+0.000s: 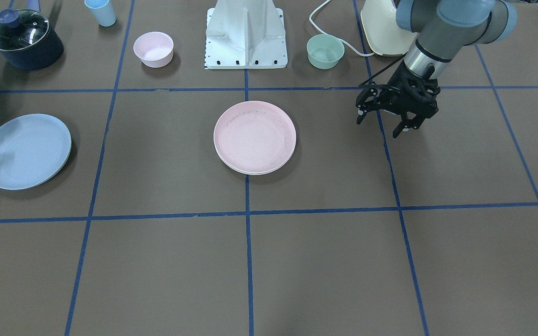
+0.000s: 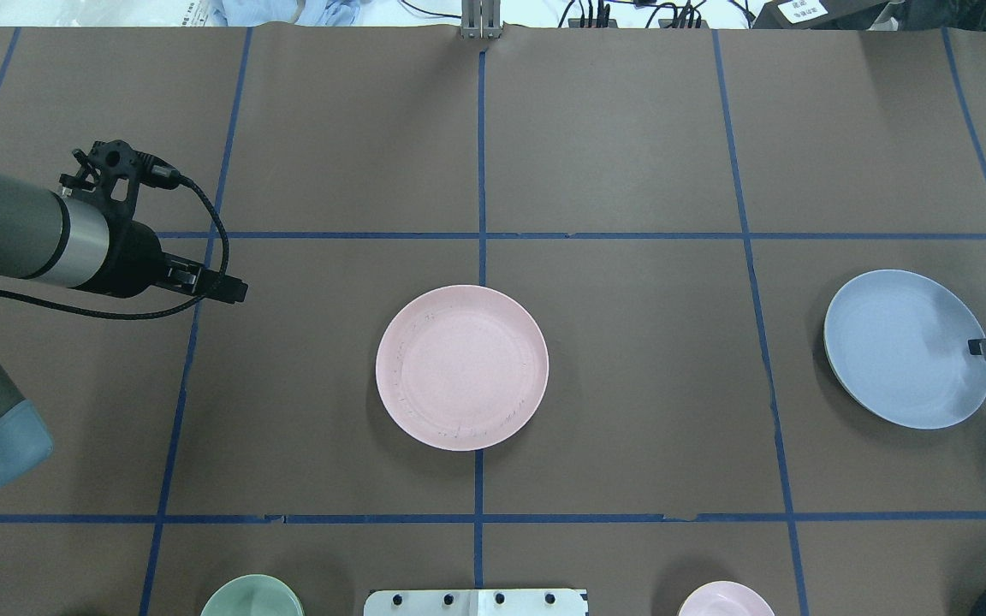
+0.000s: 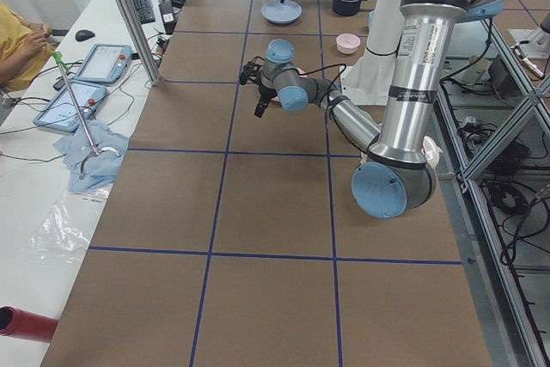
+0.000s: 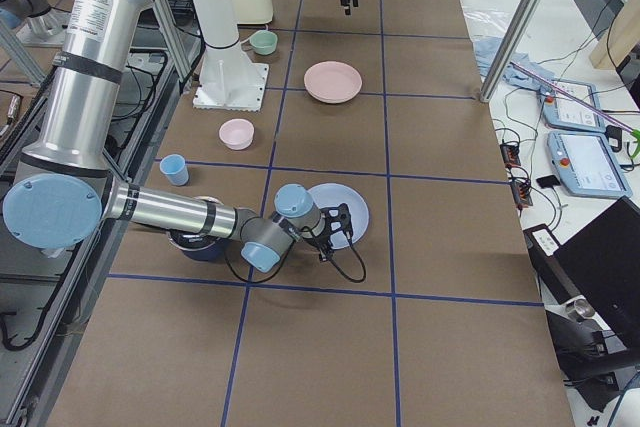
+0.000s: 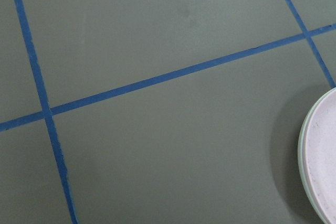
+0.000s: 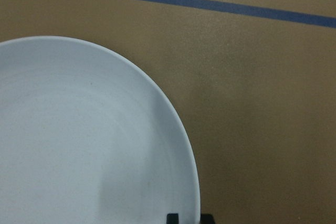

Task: Stack three plates with pink and blue
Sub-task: 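Grasp the light blue plate rim with the right gripper, slide it onto the pink plate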

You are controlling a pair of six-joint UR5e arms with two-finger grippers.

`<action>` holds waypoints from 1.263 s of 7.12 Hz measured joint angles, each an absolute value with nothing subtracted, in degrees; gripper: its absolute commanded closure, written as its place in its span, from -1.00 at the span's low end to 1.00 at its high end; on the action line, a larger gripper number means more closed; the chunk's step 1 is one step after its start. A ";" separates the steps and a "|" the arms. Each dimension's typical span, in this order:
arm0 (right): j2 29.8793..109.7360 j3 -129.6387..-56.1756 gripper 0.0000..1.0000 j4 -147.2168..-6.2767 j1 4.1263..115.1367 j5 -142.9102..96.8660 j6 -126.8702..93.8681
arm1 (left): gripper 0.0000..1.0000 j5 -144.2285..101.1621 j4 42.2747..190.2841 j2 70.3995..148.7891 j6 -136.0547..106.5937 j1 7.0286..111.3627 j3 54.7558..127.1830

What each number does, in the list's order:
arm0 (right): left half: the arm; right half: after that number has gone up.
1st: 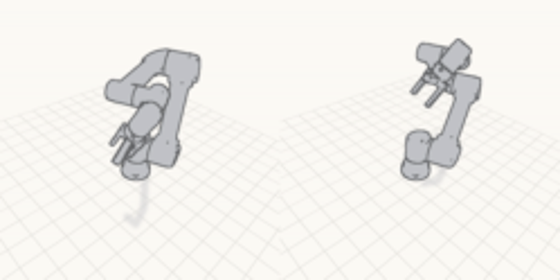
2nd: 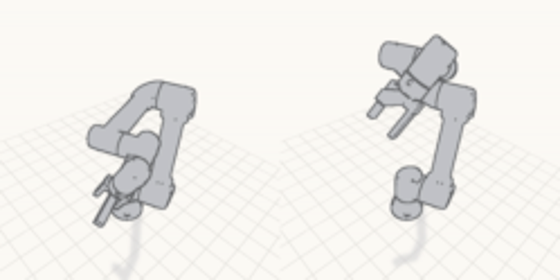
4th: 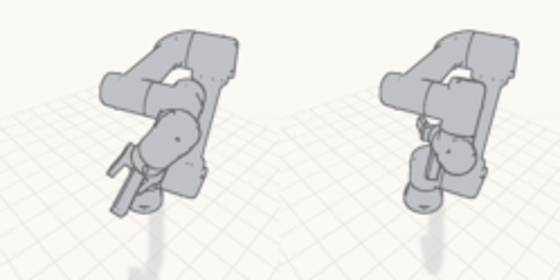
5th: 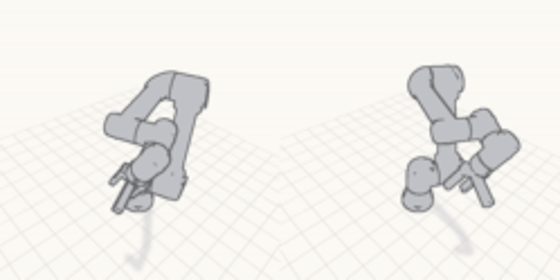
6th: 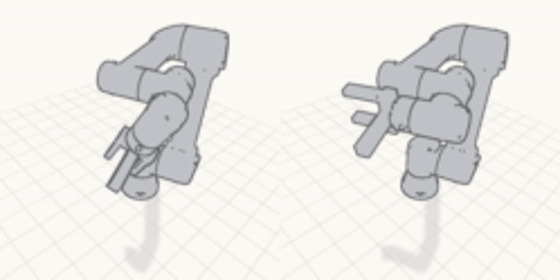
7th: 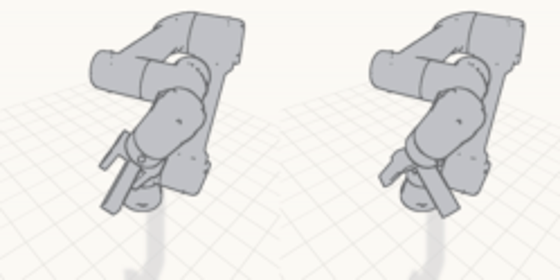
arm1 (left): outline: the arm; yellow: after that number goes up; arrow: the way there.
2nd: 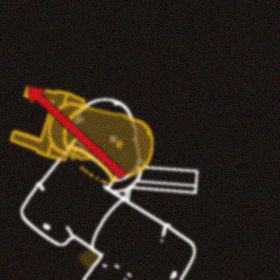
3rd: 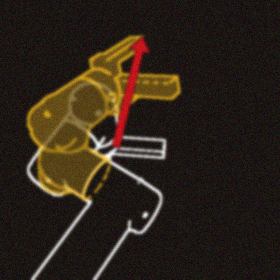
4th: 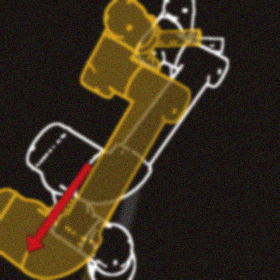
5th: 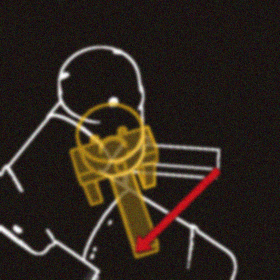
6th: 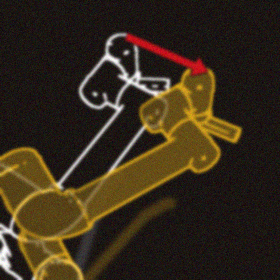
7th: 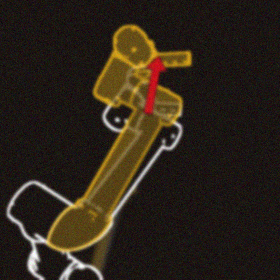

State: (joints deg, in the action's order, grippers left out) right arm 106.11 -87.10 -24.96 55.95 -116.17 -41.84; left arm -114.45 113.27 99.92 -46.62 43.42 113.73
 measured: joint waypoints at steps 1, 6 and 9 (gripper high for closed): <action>105.74 -87.10 1.00 -24.97 55.93 -116.14 -41.94 | -1.00 -114.47 113.29 99.93 -46.70 43.42 113.73; 94.09 -87.56 1.00 -30.78 58.11 -121.07 -44.12 | -1.00 -119.14 113.04 97.38 -40.41 49.00 114.06; 80.89 -87.82 1.00 -34.38 54.55 -121.39 -58.95 | -1.00 -125.04 113.04 89.02 -20.95 61.48 113.48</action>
